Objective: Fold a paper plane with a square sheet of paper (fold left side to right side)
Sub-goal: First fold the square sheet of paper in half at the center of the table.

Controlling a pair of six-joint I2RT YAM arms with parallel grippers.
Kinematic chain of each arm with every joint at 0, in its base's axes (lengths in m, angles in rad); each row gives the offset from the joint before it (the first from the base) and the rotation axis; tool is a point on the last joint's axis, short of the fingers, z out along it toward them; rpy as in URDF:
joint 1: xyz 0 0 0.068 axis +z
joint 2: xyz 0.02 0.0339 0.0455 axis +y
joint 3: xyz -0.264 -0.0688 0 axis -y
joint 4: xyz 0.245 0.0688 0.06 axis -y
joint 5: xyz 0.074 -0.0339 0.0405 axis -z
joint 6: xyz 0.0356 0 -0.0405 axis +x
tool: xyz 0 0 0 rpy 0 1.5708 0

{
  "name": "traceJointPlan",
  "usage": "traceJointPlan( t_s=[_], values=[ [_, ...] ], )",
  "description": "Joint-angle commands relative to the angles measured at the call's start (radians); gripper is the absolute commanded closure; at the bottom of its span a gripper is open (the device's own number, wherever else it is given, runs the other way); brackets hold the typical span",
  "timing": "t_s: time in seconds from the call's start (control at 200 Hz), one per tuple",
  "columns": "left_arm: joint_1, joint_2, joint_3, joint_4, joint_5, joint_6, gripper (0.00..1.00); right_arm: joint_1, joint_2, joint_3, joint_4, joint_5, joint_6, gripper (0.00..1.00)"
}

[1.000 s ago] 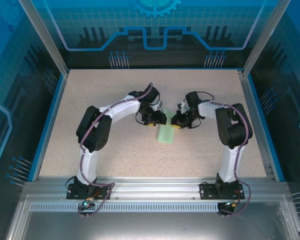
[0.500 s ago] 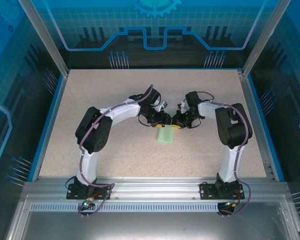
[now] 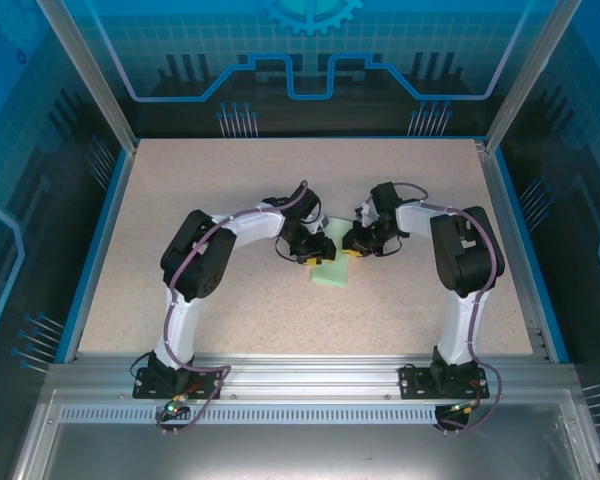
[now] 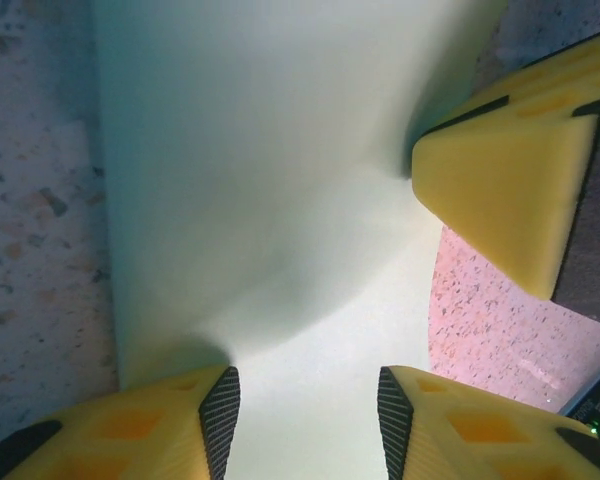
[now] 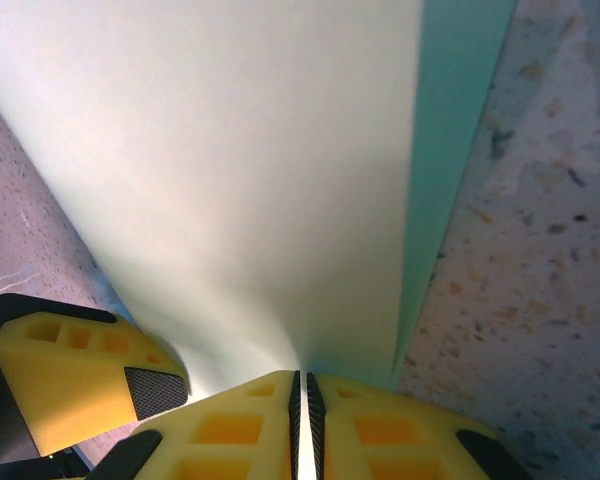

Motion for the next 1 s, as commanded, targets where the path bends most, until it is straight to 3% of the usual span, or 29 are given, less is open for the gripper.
traceJointPlan(
  t_s=[0.0, 0.6, 0.79, 0.995],
  values=[
    [0.010, 0.000, -0.067, -0.038, -0.035, 0.021, 0.53, 0.015, 0.047, 0.001, -0.068, 0.074, -0.012, 0.86],
    [0.077, -0.272, -0.256, 0.051, 0.065, 0.013, 0.52, 0.016, 0.050, 0.011, -0.079, 0.078, -0.013, 0.86],
    [0.040, -0.210, -0.202, 0.119, 0.136, -0.010, 0.53, 0.020, 0.051, 0.014, -0.081, 0.079, -0.014, 0.86],
    [0.012, -0.112, -0.160, 0.121, 0.131, -0.016, 0.54, 0.021, 0.050, 0.015, -0.086, 0.080, -0.014, 0.85]
  ],
)
